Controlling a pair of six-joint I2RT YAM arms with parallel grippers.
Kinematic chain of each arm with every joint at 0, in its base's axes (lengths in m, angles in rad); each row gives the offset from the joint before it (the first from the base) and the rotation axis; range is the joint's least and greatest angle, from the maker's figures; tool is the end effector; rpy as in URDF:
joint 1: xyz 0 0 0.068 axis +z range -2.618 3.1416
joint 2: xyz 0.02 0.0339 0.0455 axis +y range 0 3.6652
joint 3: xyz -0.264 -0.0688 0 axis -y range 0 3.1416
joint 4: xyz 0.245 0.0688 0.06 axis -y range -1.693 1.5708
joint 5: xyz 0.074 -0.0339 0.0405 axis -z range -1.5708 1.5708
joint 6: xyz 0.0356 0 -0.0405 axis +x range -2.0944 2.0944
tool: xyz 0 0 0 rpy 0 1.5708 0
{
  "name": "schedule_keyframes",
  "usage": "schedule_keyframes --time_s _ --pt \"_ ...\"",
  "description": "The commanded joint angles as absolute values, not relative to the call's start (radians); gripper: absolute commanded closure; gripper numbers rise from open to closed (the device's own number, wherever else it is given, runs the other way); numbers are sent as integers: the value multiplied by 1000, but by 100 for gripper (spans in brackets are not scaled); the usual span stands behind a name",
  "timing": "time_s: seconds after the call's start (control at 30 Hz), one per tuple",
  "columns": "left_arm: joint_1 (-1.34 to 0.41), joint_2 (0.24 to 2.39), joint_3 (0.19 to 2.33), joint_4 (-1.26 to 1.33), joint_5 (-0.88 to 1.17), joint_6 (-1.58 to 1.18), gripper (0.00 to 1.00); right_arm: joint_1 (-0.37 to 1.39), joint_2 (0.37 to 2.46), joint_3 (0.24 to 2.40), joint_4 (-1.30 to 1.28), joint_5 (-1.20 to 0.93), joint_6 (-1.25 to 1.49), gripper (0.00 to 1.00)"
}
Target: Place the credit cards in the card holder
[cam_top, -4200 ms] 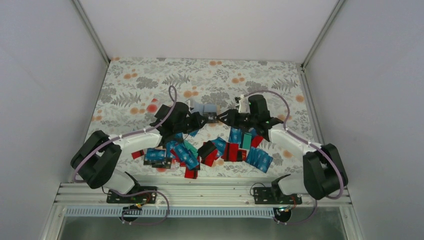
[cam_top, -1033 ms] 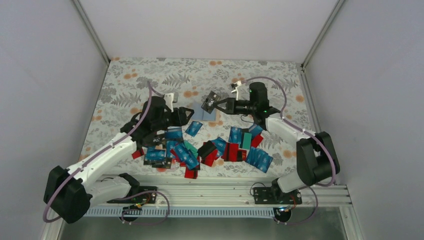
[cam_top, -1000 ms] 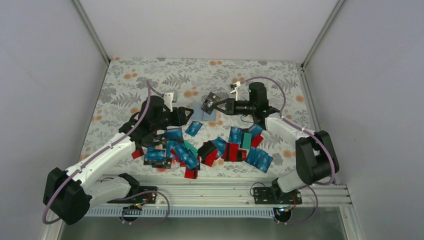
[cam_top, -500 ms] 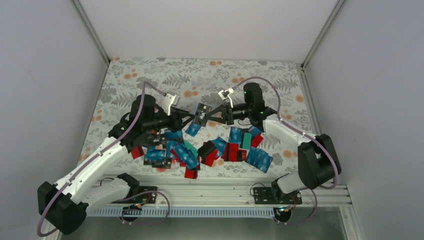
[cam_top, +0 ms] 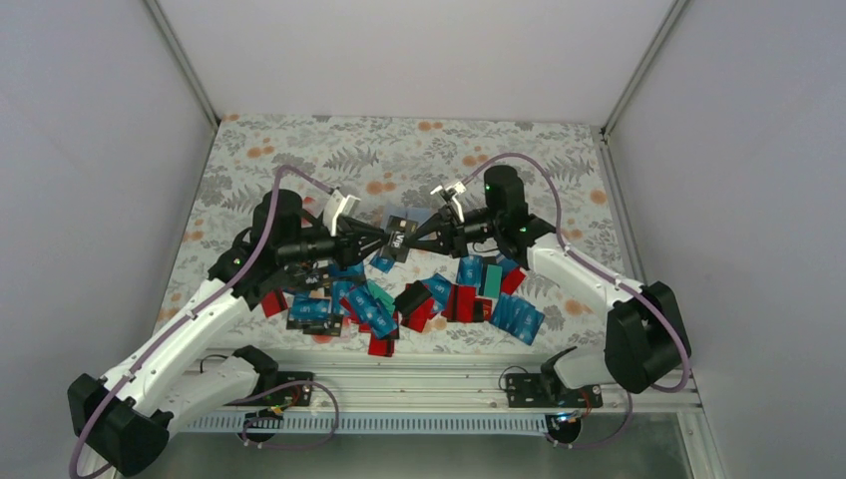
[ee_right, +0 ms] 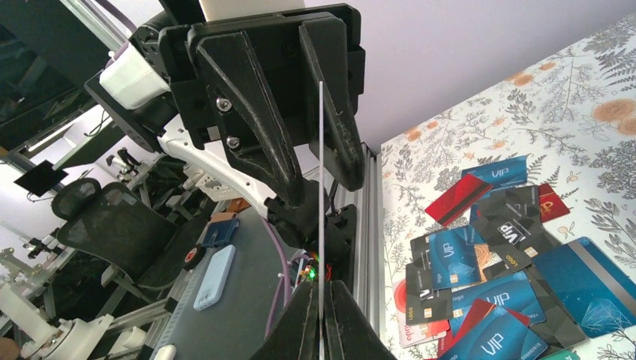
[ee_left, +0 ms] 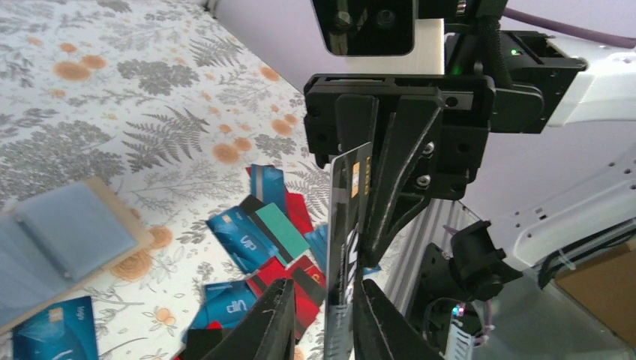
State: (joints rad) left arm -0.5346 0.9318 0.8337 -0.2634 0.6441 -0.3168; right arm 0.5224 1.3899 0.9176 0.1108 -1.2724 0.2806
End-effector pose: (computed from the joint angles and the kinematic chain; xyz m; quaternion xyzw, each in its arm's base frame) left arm 0.1682 -0.1244 0.3249 0.2637 0.7562 -0.4598 0.3836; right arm 0.2404 0.1777 0.2853 -0.4151 0.6162 0.6286 0.2299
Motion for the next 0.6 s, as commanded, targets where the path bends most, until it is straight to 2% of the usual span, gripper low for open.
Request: schedule_keyframes --time_s 0.0,0.1,0.27,0.47,0.53,0.57 --pt "-531 922 845 -238 706 -298 81 544 1370 954 96 -1297 244 95" --pt "-531 920 847 -245 715 -296 84 547 1363 956 92 -1295 245 96" --pt "-531 913 837 -245 713 -302 97 550 1361 961 86 -1290 242 96" --pt "-531 910 822 -232 688 -324 98 551 1356 977 52 -1226 236 95" --pt "-530 911 818 -224 662 -334 98 550 1357 990 25 -1167 235 87" --pt "-531 912 817 -225 635 -342 98 549 1357 997 12 -1128 237 77"
